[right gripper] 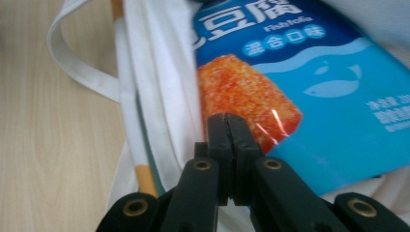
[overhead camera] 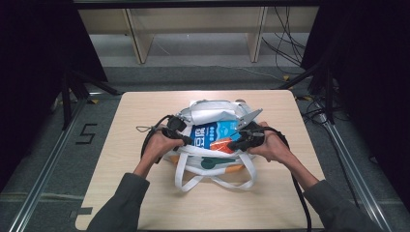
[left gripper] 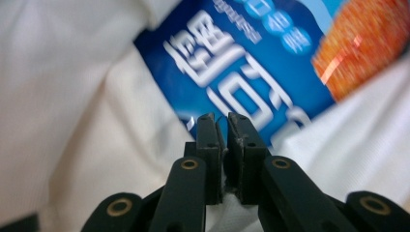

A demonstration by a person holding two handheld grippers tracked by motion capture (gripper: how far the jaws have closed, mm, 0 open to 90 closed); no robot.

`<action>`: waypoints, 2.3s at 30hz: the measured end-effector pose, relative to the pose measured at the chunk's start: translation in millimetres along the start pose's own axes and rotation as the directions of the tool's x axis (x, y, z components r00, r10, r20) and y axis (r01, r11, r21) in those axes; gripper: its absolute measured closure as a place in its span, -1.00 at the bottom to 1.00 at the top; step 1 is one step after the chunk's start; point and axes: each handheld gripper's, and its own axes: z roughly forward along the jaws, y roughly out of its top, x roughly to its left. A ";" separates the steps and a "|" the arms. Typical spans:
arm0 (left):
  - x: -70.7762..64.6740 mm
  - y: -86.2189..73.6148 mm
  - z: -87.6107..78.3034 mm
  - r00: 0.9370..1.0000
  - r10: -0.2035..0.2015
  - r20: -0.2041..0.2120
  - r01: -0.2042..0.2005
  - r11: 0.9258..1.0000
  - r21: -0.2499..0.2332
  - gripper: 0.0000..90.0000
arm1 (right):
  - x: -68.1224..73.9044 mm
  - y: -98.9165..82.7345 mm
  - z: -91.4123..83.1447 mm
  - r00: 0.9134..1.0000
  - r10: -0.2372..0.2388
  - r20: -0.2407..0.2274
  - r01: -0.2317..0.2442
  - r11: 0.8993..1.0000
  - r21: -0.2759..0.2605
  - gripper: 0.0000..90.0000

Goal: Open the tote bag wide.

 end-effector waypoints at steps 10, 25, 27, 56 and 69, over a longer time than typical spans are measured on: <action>-2.2 -8.6 -9.9 0.999 -0.045 -0.019 0.042 0.991 -0.125 0.78 | -10.0 -1.1 -19.1 0.998 0.020 0.055 -0.016 0.997 -0.081 0.98; 19.0 -27.0 -60.2 0.983 -0.177 -0.043 0.154 0.933 -0.326 0.70 | -16.0 -15.1 -58.0 0.983 0.063 0.173 -0.036 0.987 -0.154 0.96; 19.7 -30.6 -60.8 0.980 -0.192 -0.045 0.166 0.927 -0.335 0.70 | -18.1 -19.8 -59.1 0.983 0.075 0.169 -0.048 0.986 -0.160 0.95; -10.3 -79.8 -89.4 0.984 -0.181 -0.006 0.159 0.882 -0.443 0.37 | -9.2 -74.2 -93.9 0.958 0.169 0.231 -0.101 0.956 -0.277 0.59; -19.0 -91.7 -85.5 0.980 -0.197 -0.007 0.172 0.876 -0.451 0.02 | -3.5 -84.1 -92.8 0.945 0.218 0.244 -0.142 0.946 -0.292 0.22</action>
